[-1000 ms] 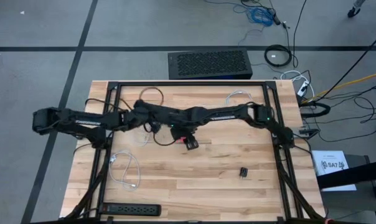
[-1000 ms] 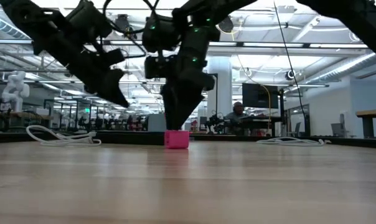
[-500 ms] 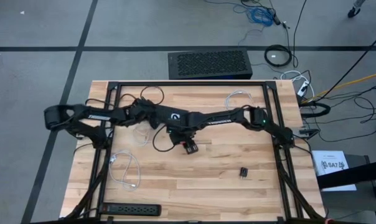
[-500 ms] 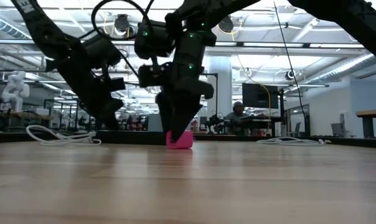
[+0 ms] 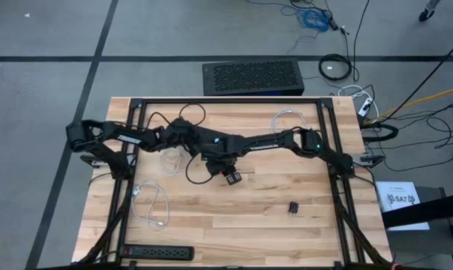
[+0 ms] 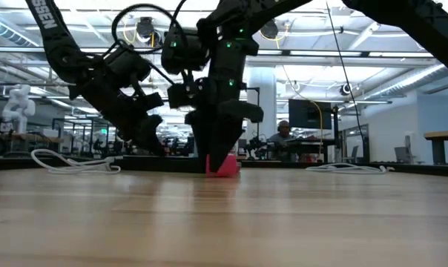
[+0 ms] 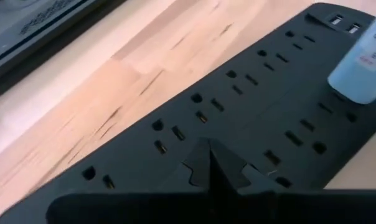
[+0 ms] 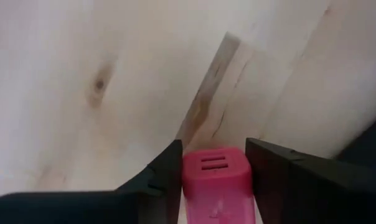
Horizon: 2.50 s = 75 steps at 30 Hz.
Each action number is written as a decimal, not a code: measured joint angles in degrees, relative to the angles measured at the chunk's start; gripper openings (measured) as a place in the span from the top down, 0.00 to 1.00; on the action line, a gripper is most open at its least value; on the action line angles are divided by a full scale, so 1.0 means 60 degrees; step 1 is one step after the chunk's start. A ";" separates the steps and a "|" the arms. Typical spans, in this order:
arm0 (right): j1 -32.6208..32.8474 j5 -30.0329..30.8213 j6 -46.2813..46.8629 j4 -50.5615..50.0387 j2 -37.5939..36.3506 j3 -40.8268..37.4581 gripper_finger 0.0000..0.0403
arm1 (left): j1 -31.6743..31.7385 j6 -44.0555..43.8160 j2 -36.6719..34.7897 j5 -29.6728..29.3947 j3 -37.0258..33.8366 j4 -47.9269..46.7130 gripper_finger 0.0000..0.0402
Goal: Insert USB
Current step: Insert the pink charger adapter into the top left black outlet extension
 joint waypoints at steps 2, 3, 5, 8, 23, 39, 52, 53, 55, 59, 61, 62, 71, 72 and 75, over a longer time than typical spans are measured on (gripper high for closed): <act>-0.0012 -0.0147 -0.0018 0.0122 -0.0350 0.0000 0.71 | -0.0121 0.0233 0.0098 0.0188 0.0000 0.0192 1.00; -0.0041 -0.0313 -0.0017 0.0158 -0.0574 0.0001 0.71 | -0.0177 0.0303 0.0114 0.0320 -0.0004 0.0276 1.00; -0.0115 -0.0629 -0.0014 0.0308 -0.1044 0.0004 0.71 | -0.0290 0.0563 0.0120 0.0672 -0.0015 0.0436 1.00; -0.0321 -0.1236 -0.0076 0.0427 -0.1758 0.0004 0.71 | -0.0489 0.0966 0.0145 0.1524 -0.0029 0.0840 1.00; -0.2431 -0.7919 -0.1419 0.4117 -0.2857 -0.2725 0.71 | -0.1464 0.1705 0.0149 0.2567 -0.0033 0.1252 1.00; -0.3187 -1.0008 0.2001 1.2107 -0.1838 -0.5898 0.71 | -0.1560 0.1476 0.0148 0.2982 -0.0036 0.1362 1.00; -0.3471 -1.0158 0.2707 1.1982 -0.2658 -0.5895 0.71 | -0.1551 0.0723 0.0107 0.3004 -0.0017 0.1760 0.76; -0.3505 -1.0288 0.2799 1.1998 -0.2752 -0.5894 0.71 | -0.1521 0.0750 0.0068 0.3050 0.0025 0.1765 0.74; -0.3515 -1.0482 0.2961 1.2004 -0.2945 -0.5892 0.71 | -0.1420 0.0793 -0.0083 0.3360 0.0070 0.1820 0.71; -0.3497 -1.0793 0.3125 1.2011 -0.3384 -0.5883 0.71 | -0.1110 0.0940 -0.0554 0.4653 0.0084 0.2580 0.66; -0.3497 -1.1015 0.3289 1.2005 -0.3610 -0.5883 0.71 | -0.0908 0.0941 -0.0863 0.5393 0.0084 0.3058 0.66; -0.3493 -1.1108 0.3366 1.2006 -0.3720 -0.5883 0.71 | -0.0802 0.0940 -0.1003 0.5749 0.0086 0.3277 0.65; -0.3234 -1.1518 0.3775 1.2229 -0.4295 -0.5883 0.71 | -0.0027 -0.0311 -0.1476 0.7895 0.0135 0.5733 0.65; -0.3167 -1.1518 0.3798 1.2317 -0.4300 -0.5883 0.71 | -0.0011 -0.0321 -0.1471 0.7951 0.0201 0.5692 0.65; -0.3007 -1.1516 0.4004 1.2652 -0.4300 -0.5883 0.71 | -0.0079 -0.0321 -0.1413 0.8308 0.0389 0.5678 0.65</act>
